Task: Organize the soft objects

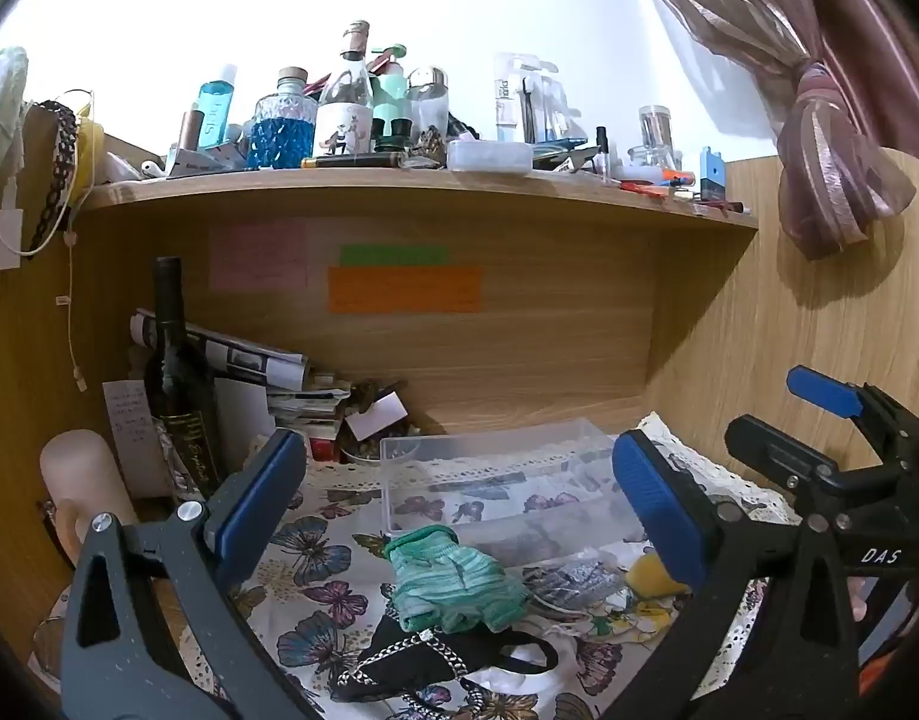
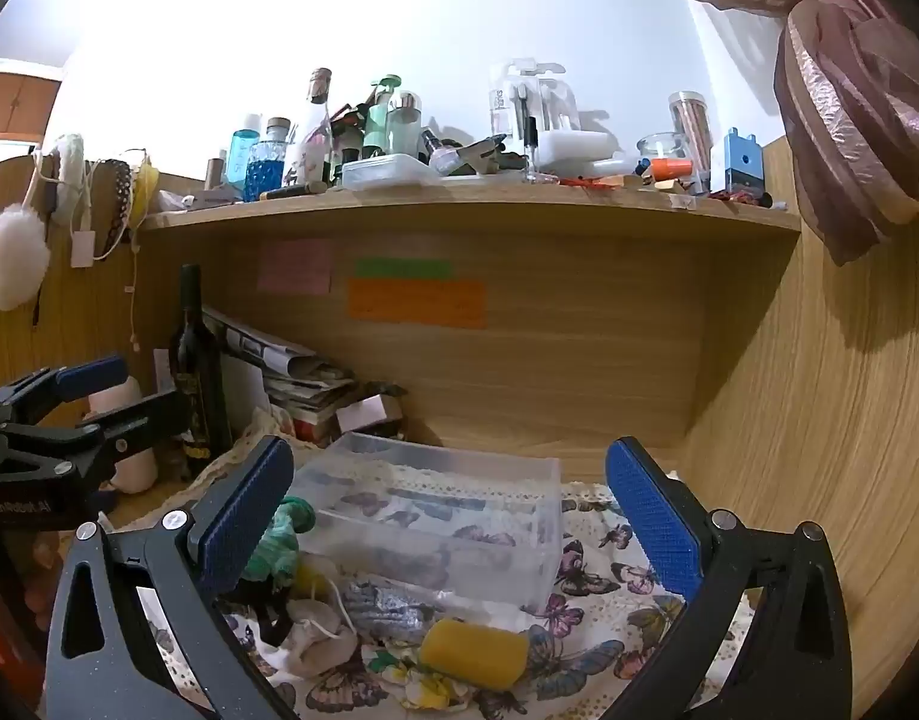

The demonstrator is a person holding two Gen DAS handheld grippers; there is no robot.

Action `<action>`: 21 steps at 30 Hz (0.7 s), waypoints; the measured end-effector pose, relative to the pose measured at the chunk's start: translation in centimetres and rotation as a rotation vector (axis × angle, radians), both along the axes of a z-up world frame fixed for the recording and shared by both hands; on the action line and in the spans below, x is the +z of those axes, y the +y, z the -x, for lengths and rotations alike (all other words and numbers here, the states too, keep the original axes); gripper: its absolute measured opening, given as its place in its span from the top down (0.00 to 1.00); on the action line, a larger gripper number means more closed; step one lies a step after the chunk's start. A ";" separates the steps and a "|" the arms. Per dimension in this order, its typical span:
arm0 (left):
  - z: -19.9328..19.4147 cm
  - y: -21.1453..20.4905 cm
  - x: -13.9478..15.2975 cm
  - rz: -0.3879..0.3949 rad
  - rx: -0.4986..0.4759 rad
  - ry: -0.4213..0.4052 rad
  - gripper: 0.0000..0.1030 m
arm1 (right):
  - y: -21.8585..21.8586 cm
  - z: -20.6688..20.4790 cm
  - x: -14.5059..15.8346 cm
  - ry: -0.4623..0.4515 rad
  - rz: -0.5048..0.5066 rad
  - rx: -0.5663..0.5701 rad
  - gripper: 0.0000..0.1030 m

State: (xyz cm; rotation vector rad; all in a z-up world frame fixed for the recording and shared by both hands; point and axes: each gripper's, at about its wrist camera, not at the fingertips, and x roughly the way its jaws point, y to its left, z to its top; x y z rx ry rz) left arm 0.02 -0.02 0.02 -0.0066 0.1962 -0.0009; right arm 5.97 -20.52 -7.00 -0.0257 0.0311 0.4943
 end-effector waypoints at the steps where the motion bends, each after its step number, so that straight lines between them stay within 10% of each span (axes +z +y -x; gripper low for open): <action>1: 0.0 0.0 0.0 0.003 -0.004 0.001 0.00 | 0.0 0.0 0.0 0.002 0.000 0.003 0.00; 21: 0.3 0.0 0.0 0.015 -0.020 -0.008 0.00 | -0.2 0.4 0.3 0.000 -0.016 0.001 0.00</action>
